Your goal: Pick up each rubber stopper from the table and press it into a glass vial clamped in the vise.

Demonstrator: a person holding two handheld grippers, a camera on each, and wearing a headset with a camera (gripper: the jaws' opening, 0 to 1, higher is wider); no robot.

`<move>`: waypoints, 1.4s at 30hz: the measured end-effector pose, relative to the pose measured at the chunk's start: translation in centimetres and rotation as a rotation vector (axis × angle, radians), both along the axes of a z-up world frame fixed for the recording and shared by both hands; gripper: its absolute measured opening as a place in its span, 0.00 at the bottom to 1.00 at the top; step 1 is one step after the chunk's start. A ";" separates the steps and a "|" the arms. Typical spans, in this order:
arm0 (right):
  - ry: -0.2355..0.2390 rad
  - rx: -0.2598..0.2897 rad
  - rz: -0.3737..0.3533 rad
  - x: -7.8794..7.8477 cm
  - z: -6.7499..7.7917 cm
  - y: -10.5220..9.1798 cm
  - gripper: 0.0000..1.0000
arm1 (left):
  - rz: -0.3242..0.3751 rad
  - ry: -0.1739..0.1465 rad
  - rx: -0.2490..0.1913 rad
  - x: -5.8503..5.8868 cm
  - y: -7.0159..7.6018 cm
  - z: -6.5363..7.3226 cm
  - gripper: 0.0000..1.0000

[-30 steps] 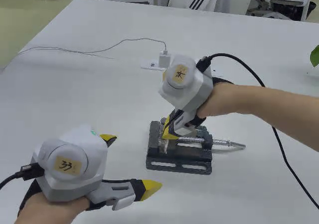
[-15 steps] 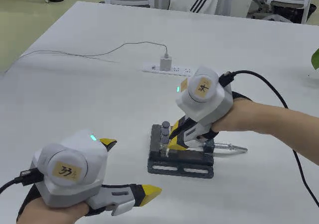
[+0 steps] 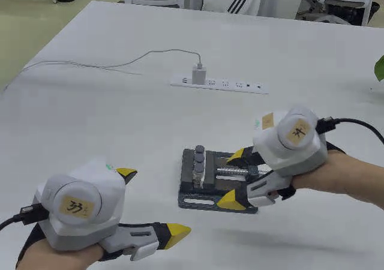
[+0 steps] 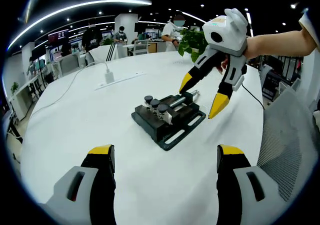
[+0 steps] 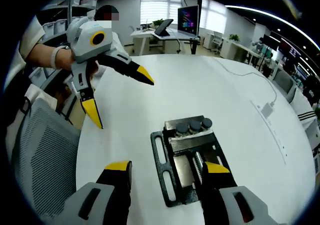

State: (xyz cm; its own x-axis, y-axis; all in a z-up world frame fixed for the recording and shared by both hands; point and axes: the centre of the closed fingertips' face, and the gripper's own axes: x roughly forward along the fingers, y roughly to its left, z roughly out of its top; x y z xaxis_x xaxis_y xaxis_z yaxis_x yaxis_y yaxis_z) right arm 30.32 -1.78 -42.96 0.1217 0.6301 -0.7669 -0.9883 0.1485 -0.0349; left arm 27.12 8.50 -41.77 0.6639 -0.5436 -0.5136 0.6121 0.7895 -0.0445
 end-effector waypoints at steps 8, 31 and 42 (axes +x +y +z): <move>0.024 0.026 -0.099 -2.0 -1.1 -3.5 0.70 | -0.006 0.006 0.008 -0.4 0.6 -0.5 0.84; 0.041 0.159 -0.321 -3.9 -1.2 -7.4 0.99 | -0.053 0.028 0.028 -2.6 1.1 -1.4 0.99; 0.063 0.171 -0.373 -4.4 -1.8 -8.2 0.99 | -0.035 0.029 0.013 -3.0 1.2 -1.3 0.99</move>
State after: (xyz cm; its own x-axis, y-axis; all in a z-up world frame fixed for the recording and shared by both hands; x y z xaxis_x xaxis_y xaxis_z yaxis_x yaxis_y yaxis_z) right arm 25.95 -10.02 -44.72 0.3218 0.6706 -0.6684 -0.8651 0.4951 0.0802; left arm 24.13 9.68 -43.04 0.6291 -0.5596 -0.5395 0.6383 0.7680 -0.0523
